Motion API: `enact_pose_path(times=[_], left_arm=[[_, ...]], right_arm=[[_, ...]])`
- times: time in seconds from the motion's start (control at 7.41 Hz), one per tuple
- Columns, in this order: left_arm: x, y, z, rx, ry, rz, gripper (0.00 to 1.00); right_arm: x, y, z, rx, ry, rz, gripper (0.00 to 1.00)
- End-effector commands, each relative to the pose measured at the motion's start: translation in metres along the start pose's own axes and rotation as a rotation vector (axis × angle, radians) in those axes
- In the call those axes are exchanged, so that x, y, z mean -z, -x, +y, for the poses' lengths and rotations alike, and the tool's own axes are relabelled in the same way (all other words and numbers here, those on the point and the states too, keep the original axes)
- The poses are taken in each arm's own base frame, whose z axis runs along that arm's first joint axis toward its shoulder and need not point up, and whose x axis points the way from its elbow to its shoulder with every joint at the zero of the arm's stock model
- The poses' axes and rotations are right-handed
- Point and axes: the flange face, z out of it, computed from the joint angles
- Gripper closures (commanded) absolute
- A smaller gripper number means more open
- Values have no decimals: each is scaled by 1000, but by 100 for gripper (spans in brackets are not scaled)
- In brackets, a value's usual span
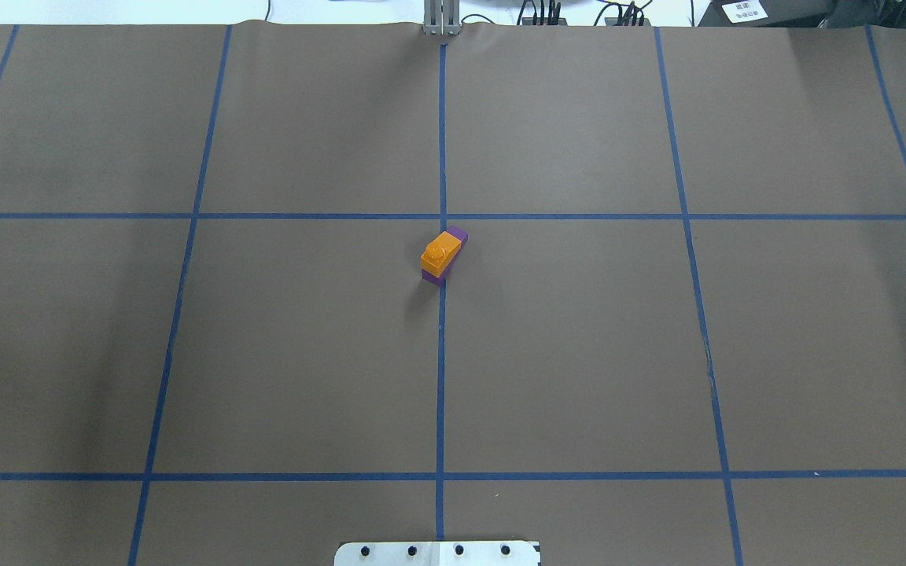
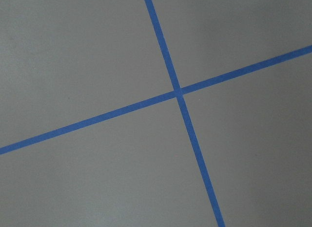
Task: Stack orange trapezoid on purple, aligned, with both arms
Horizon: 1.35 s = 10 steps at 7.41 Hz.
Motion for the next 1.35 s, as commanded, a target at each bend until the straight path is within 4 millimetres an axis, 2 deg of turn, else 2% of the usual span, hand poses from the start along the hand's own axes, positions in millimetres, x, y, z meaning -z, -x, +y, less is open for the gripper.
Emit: enact_pose_path(times=[0.0,0.67,0.81,0.94,1.21], left_arm=[[0,0,1,1,1,0,0],[0,0,0,17,3,1,0],[1,-1,-3,67,3,-2,0],[4,-3,-7,188,-8,-3,0],[4,-3,-6,202,-7,-3,0]], right_arm=[[1,0,1,3,-3,0,0],[2,2,0,7,-8,1,0],[2,2,1,5,-7,1,0],[2,2,1,6,-7,1,0],[4,4,0,8,-10,1,0]])
